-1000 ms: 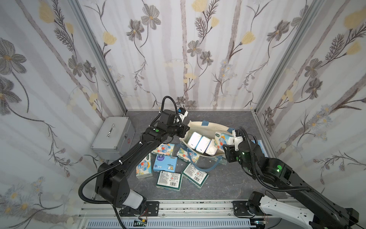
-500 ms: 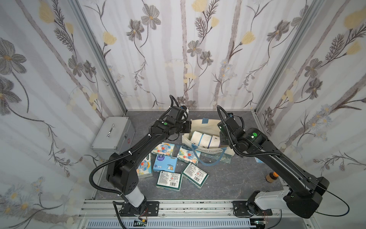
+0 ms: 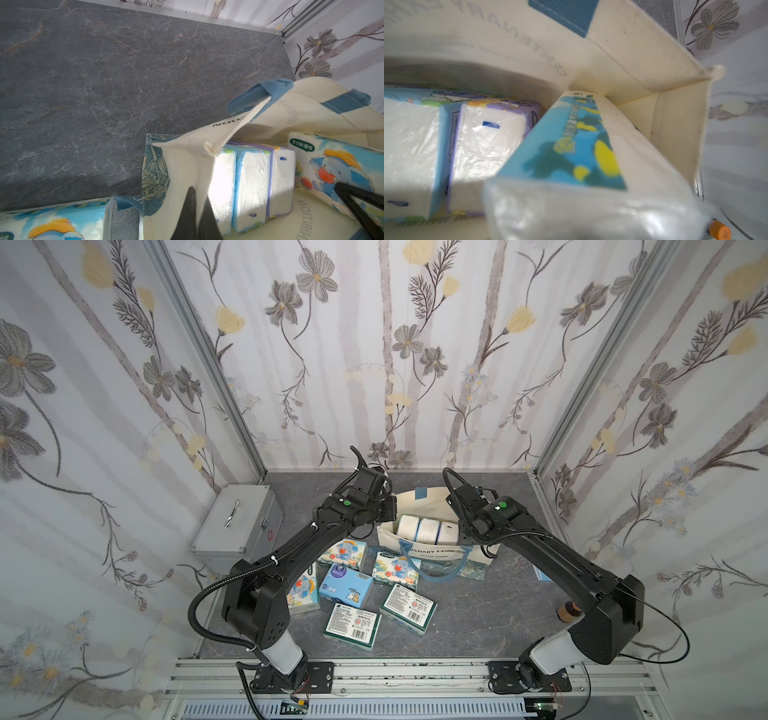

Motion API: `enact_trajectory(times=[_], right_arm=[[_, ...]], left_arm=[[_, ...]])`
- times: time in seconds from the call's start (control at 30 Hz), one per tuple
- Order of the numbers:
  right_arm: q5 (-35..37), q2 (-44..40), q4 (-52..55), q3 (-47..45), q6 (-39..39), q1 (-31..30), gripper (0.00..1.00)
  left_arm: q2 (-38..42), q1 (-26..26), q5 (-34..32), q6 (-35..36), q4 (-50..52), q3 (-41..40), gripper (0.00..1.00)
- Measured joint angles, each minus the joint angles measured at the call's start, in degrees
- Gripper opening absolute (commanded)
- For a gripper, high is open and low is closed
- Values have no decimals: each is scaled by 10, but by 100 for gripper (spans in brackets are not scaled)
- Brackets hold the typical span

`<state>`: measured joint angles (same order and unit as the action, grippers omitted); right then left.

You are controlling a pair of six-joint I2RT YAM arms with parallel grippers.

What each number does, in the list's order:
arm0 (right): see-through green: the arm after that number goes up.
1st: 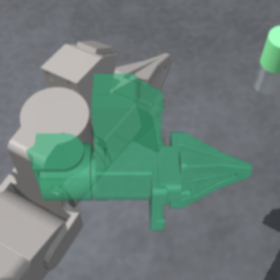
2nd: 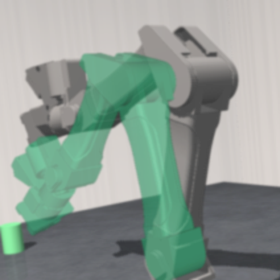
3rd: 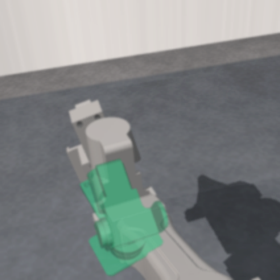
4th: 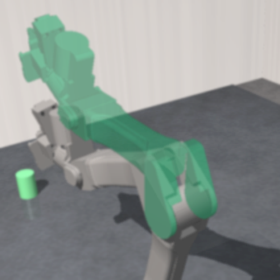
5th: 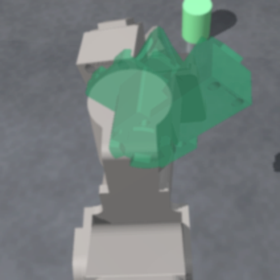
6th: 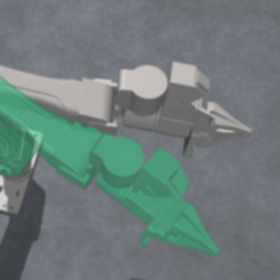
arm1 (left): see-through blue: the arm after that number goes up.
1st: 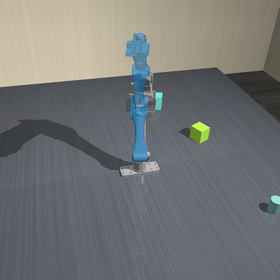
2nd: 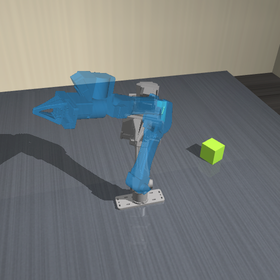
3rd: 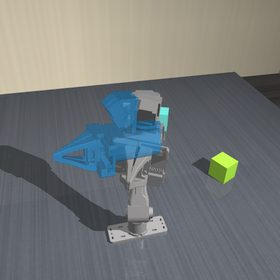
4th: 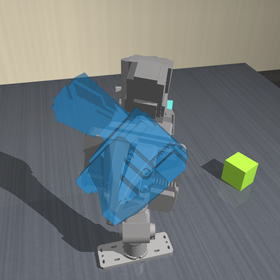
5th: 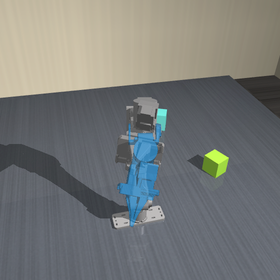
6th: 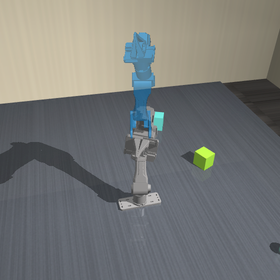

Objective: Put tissues into the canvas bag
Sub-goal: Place the pack of facial tissues in the canvas bag.

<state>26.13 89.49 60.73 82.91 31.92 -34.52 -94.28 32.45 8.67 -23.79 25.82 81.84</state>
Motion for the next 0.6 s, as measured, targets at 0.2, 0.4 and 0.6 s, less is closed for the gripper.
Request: enact_trajectory(times=[0.2,0.4,0.6], right_arm=[[-72,57,-37,0,-7,11,43],[-144,73,-75,12,-16,12,44],[-224,87,-118,31,-20,22,52]], left_arm=[[-9,-14,26,0,-15,0,0],[-9,-38,56,0,-29,-10,0],[-20,-47,76,-2,-39,-10,0]])
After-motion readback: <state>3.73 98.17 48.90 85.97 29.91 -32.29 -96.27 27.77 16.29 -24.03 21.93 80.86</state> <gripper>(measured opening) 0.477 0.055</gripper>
